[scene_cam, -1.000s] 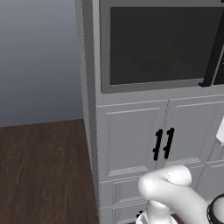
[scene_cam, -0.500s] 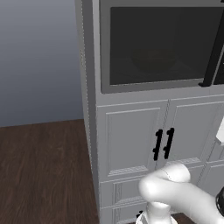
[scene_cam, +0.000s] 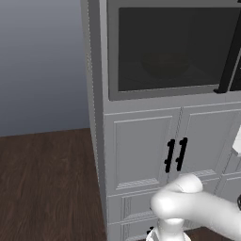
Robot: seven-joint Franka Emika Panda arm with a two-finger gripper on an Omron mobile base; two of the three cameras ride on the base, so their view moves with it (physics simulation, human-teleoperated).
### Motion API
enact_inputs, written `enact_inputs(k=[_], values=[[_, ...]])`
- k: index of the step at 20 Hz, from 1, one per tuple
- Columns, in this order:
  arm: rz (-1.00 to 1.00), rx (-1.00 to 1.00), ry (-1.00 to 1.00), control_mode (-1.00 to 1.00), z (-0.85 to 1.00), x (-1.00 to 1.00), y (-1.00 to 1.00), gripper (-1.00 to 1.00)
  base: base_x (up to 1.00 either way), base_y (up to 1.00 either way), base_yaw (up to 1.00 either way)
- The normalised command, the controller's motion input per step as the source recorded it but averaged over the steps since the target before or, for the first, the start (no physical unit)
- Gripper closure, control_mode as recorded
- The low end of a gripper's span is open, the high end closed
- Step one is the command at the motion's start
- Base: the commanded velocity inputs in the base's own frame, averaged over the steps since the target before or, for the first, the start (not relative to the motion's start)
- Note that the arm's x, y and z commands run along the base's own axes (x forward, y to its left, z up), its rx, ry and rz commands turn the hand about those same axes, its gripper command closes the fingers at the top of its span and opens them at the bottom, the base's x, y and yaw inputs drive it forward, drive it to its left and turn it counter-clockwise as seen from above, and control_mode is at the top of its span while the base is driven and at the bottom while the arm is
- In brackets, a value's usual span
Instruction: Open the microwave, place the bowl with waffle inside the microwave, then close the microwave door and turn it on.
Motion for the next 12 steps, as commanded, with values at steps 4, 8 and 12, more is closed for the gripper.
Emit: enact_inputs(k=[4,8,12], values=[[0.00,0.00,-0.07,-1.00,0.00,0.37,-0.06,1.00,0.00,0.00,0.00],[0.00,0.00,-0.10,-1.00,0.00,0.13,-0.23,1.00,0.00,0.00,0.00],[0.00,0.00,-0.06,-1.00,-0.03,0.21,-0.15,1.00,0.00,0.00,0.00]])
